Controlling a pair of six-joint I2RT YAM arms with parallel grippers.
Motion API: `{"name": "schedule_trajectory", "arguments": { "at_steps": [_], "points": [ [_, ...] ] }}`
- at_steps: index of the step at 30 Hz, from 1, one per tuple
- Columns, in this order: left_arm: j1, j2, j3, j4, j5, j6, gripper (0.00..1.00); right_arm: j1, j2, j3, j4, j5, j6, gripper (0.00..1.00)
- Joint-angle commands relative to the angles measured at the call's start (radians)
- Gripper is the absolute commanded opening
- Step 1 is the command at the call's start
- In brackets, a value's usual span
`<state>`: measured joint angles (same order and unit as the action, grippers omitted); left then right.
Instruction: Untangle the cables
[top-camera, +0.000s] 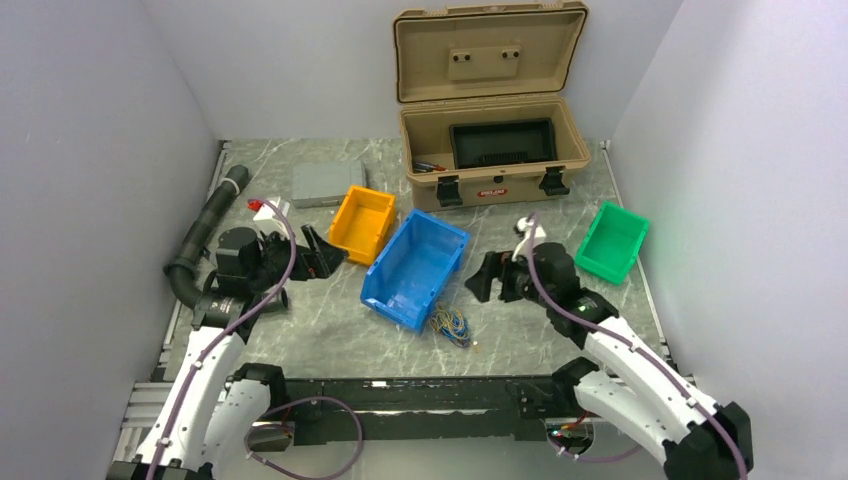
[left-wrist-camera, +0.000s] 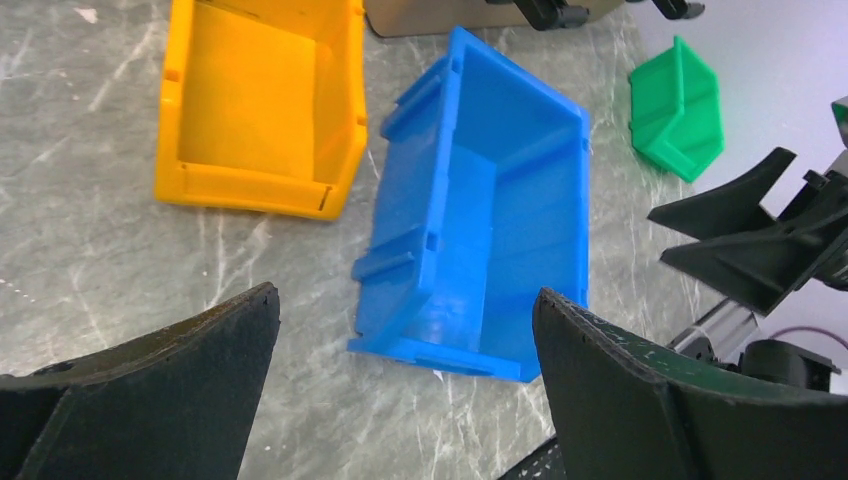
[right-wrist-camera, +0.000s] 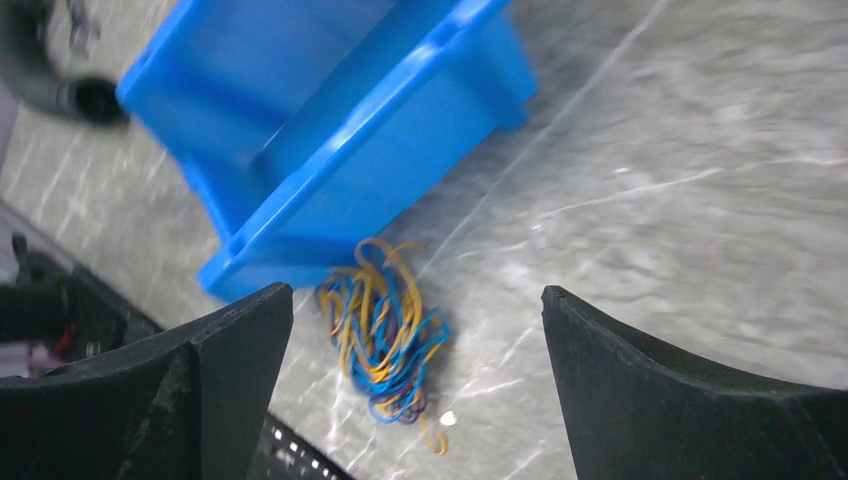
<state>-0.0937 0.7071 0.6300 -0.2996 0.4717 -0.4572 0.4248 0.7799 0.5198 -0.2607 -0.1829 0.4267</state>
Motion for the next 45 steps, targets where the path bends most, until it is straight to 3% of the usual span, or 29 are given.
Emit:
{"name": "schedule_trajectory", "arguments": {
  "at_steps": [1, 11, 19, 22, 34, 36, 39, 43, 45],
  "points": [
    [-0.05, 0.019, 0.054, 0.045, -0.021, 0.012, 0.99, 0.177, 0.016, -0.002, 0.024, 0.141, -0.012, 0.96],
    [-0.082, 0.031, 0.055, 0.047, -0.037, 0.025, 0.99, 0.403, 0.025, -0.069, 0.002, 0.233, 0.057, 0.92],
    [-0.084, 0.034, -0.01, 0.11, -0.037, -0.073, 0.99, 0.457, 0.022, -0.161, 0.072, 0.221, 0.171, 0.87],
    [-0.086, 0.046, -0.019, 0.12, -0.03, -0.083, 0.99, 0.482, 0.052, -0.159, 0.08, 0.237, 0.156, 0.79],
    [-0.105, 0.092, -0.039, 0.117, -0.019, -0.069, 0.99, 0.548, 0.254, -0.117, 0.199, 0.288, 0.114, 0.77],
    [-0.112, 0.102, -0.044, 0.125, -0.01, -0.078, 0.99, 0.549, 0.28, -0.134, 0.251, 0.278, 0.132, 0.69],
    [-0.124, 0.117, -0.033, 0.115, -0.004, -0.068, 0.99, 0.549, 0.296, -0.16, 0.315, 0.277, 0.16, 0.45],
    [-0.14, 0.144, -0.015, 0.105, -0.011, -0.038, 0.99, 0.549, 0.205, -0.169, 0.227, 0.353, 0.202, 0.1],
    [-0.145, 0.155, -0.01, 0.107, -0.007, -0.037, 0.99, 0.549, 0.128, -0.148, 0.13, 0.405, 0.214, 0.0]
  ]
}}
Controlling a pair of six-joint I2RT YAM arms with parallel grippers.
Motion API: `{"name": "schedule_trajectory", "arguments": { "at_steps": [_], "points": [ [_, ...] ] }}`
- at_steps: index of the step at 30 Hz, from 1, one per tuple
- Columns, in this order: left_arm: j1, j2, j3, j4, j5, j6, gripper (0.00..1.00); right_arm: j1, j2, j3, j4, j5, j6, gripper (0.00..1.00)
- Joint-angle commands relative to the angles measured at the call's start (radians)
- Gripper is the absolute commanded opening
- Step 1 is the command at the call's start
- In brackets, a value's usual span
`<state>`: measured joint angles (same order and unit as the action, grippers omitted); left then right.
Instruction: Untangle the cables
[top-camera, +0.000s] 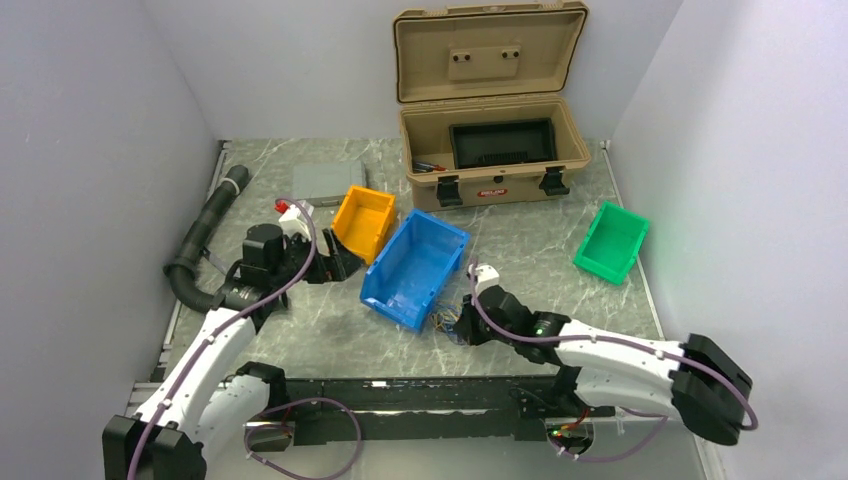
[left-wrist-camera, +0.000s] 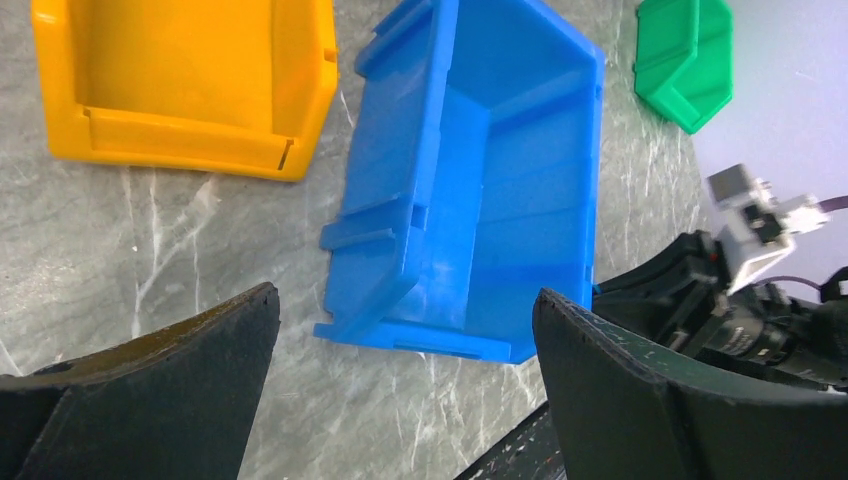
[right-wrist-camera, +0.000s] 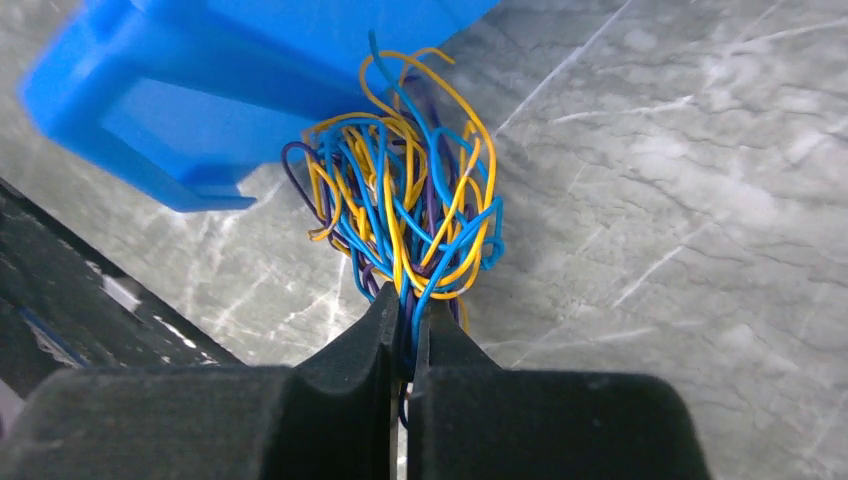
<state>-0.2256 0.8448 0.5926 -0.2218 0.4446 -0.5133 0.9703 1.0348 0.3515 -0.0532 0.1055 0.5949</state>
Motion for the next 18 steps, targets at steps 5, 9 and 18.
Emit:
{"name": "schedule_trajectory", "arguments": {
  "at_steps": [5, 9, 18],
  "points": [
    [-0.038, 0.023, 0.001, 0.071, 0.012, 0.003, 0.99, 0.002, -0.262, 0.133, -0.356, 0.259, 0.099, 0.0],
    [-0.049, 0.013, -0.014, 0.075, 0.005, -0.006, 0.99, 0.003, -0.316, 0.23, -0.473, 0.332, 0.105, 0.0],
    [-0.052, -0.052, 0.027, -0.052, -0.068, 0.059, 0.99, 0.004, -0.141, 0.531, -0.452, 0.367, -0.112, 0.0]
  ]
}}
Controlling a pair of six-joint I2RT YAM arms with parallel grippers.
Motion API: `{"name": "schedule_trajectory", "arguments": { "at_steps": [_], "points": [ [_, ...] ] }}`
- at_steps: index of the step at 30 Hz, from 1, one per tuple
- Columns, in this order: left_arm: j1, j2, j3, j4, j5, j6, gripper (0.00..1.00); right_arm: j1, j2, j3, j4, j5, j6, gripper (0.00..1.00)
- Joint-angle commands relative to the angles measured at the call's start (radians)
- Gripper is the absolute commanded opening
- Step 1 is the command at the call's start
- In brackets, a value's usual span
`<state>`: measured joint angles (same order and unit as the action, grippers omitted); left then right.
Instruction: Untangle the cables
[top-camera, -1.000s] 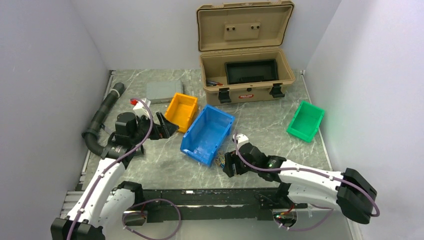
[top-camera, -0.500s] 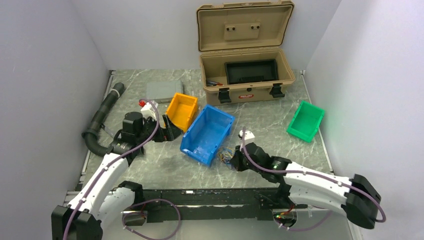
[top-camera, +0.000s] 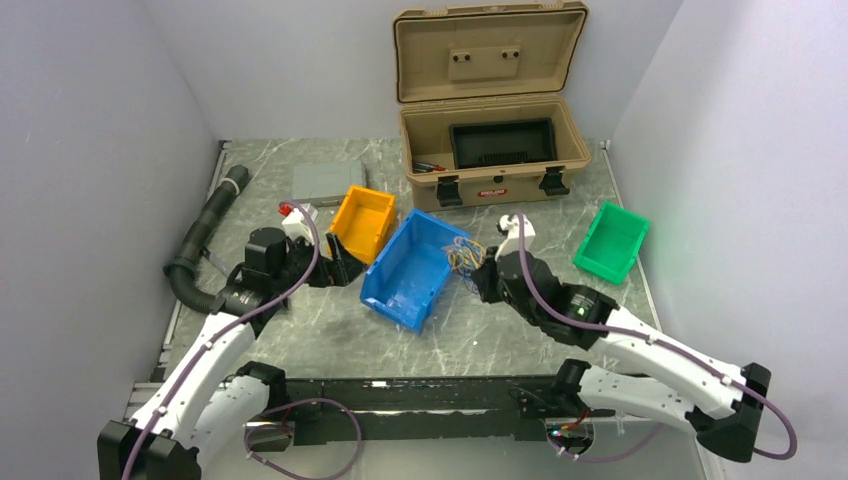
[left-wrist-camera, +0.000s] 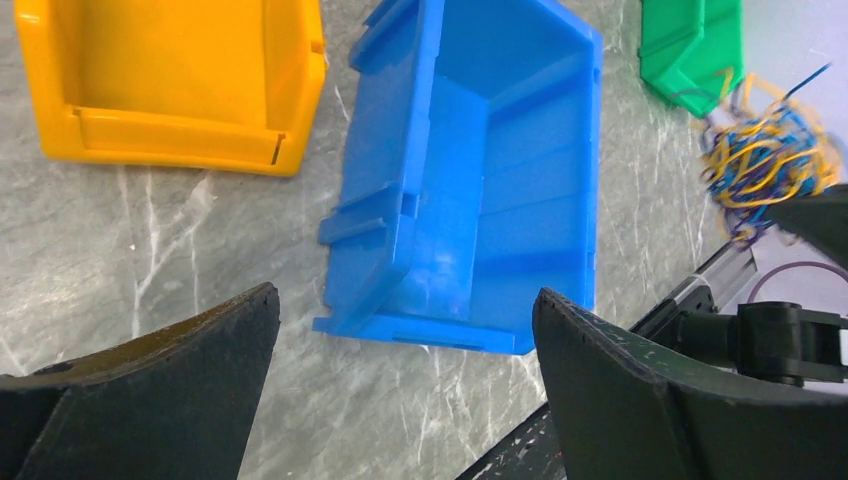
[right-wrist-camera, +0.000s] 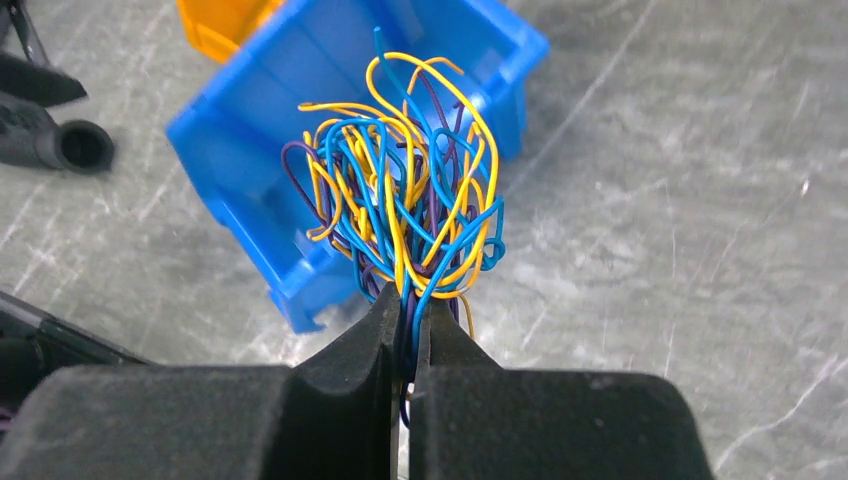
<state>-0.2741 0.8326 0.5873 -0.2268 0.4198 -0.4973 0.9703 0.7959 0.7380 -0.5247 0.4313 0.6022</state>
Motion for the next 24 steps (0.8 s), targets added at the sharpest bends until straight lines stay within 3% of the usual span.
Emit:
{"name": "schedule_trajectory", "arguments": {
  "at_steps": [1, 10, 17, 24],
  "points": [
    [-0.004, -0.048, 0.036, -0.058, -0.049, 0.047, 0.99, 0.003, 0.129, 0.171, 0.033, 0.028, -0.141, 0.0],
    [-0.004, -0.074, 0.078, -0.118, -0.074, 0.063, 0.99, 0.004, 0.414, 0.233, 0.287, -0.128, -0.109, 0.0],
    [-0.003, -0.08, 0.091, -0.139, -0.086, 0.067, 0.99, -0.017, 0.655, 0.273, 0.282, -0.085, 0.03, 0.0],
    [-0.003, -0.086, 0.063, -0.125, -0.081, 0.052, 0.99, -0.247, 0.718, 0.218, 0.326, -0.207, 0.057, 0.0]
  ]
}}
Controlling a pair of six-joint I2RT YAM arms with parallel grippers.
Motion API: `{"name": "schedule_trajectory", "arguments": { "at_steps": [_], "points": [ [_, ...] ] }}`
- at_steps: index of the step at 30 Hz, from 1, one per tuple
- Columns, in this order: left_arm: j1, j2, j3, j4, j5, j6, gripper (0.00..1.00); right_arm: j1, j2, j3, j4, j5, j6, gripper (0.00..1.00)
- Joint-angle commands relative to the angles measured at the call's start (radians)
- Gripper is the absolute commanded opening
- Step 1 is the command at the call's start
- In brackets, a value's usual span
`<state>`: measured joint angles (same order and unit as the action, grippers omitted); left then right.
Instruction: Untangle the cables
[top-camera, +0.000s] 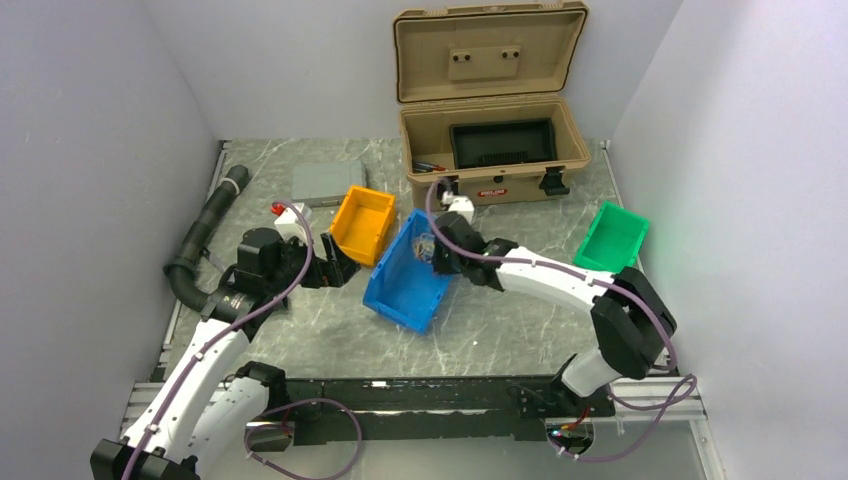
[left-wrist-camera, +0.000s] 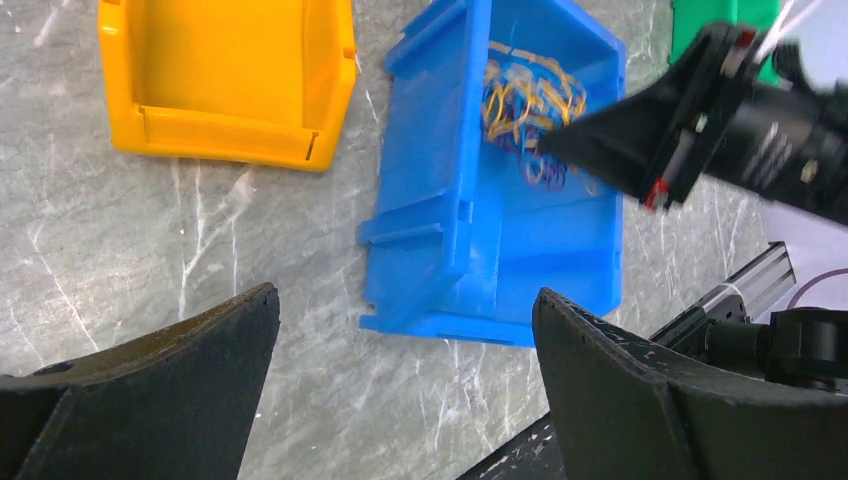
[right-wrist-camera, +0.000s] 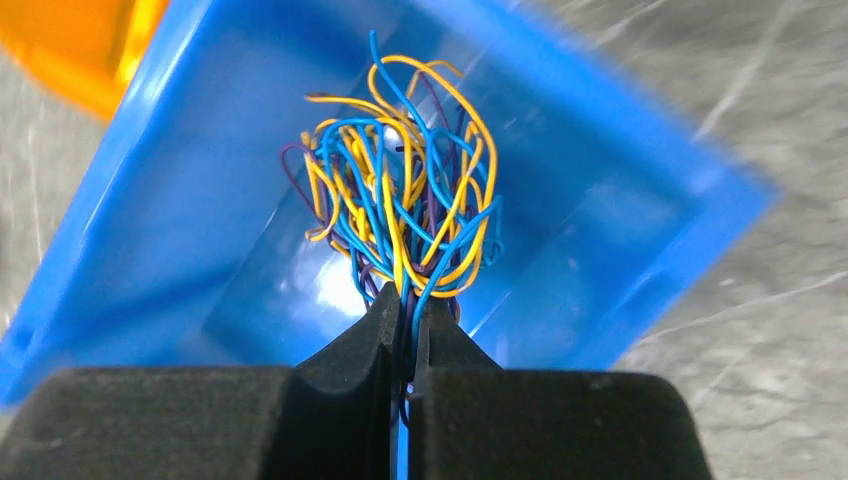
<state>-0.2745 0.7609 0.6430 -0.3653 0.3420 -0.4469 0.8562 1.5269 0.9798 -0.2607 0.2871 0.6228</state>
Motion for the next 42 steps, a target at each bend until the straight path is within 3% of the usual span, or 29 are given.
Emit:
{"name": "schedule_trajectory", "arguments": {
  "at_steps": [1, 14, 20, 24, 32, 38, 42],
  "points": [
    [-0.003, -0.015, 0.007, 0.012, -0.004, 0.004, 0.99, -0.176, -0.01, -0.035, 0.071, -0.09, 0.031, 0.0],
    [-0.003, -0.012, 0.008, 0.01, -0.006, 0.012, 0.99, -0.473, -0.039, -0.02, -0.019, -0.075, -0.092, 0.0],
    [-0.002, -0.005, 0.012, 0.012, -0.004, 0.014, 0.99, -0.492, -0.098, 0.037, -0.06, -0.027, -0.15, 0.0],
    [-0.003, 0.013, -0.008, 0.04, 0.022, -0.004, 0.99, -0.487, -0.18, 0.042, -0.06, -0.079, -0.19, 0.0],
    [-0.025, 0.075, -0.053, 0.148, 0.069, -0.058, 0.99, -0.332, -0.276, 0.085, -0.095, -0.254, -0.233, 0.0],
    [-0.035, 0.096, -0.027, 0.146, 0.055, -0.047, 0.99, -0.105, -0.19, 0.113, -0.064, -0.238, -0.154, 0.0],
    [-0.037, 0.096, -0.016, 0.131, 0.051, -0.04, 0.99, -0.074, -0.106, 0.096, -0.006, -0.246, -0.035, 0.0]
  ]
}}
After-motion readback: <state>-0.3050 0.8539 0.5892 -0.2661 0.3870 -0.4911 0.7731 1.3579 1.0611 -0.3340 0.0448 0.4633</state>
